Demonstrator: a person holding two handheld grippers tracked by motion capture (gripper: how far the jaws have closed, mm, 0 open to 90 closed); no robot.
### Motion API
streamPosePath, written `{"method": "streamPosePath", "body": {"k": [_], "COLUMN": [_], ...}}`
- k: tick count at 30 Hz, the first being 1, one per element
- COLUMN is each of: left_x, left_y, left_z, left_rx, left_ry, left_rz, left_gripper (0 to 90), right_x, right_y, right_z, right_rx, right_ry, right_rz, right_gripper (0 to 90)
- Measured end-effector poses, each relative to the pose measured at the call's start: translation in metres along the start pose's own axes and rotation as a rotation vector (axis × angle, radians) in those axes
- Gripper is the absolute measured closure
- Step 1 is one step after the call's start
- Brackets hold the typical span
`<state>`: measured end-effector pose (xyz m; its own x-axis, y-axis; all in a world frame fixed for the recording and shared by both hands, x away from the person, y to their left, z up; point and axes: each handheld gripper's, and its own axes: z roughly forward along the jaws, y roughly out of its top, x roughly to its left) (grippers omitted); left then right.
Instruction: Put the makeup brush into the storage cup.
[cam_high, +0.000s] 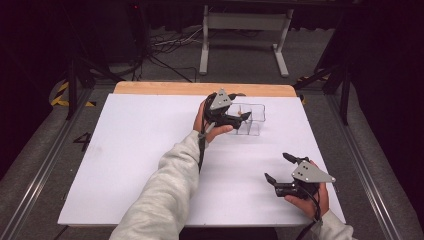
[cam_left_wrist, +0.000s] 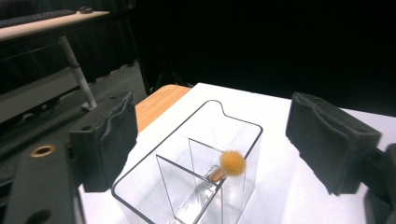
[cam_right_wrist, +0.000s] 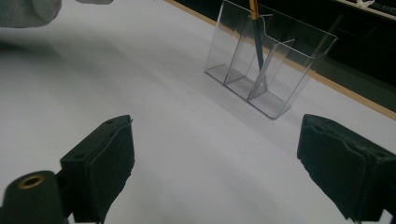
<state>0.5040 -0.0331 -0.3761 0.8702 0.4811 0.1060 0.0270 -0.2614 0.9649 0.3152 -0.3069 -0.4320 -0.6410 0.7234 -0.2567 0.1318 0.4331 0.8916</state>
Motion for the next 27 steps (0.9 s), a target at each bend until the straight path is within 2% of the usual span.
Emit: {"method": "streamPosePath", "body": {"k": [3, 5, 13, 19, 27], "left_x": [-0.001, -0.001, -0.001, 0.001, 0.001], "left_y": [0.003, 0.004, 0.007, 0.006, 0.006], "left_z": [-0.006, -0.009, -0.018, -0.026, -0.039], "left_rx": [-0.002, -0.004, -0.003, 0.002, -0.002], "left_ry": [-0.005, 0.006, 0.048, 0.057, 0.078], "left_rz": [0.023, 0.031, 0.036, 0.035, 0.060], "left_gripper": [12.1, 10.7, 5.5, 5.0, 5.2], "right_x": [0.000, 0.000, 0.000, 0.001, 0.001], "right_y": [0.000, 0.000, 0.000, 0.000, 0.001], "right_z": [0.000, -0.001, -0.001, 0.000, 0.000], "right_rx": [0.000, 0.002, 0.000, 0.001, 0.002], "right_ry": [-0.001, 0.000, 0.002, 0.003, 0.003], "right_rz": [-0.001, 0.003, 0.000, -0.002, -0.002], "right_gripper": [11.5, 11.6, 11.7, 11.7, 11.7]}}
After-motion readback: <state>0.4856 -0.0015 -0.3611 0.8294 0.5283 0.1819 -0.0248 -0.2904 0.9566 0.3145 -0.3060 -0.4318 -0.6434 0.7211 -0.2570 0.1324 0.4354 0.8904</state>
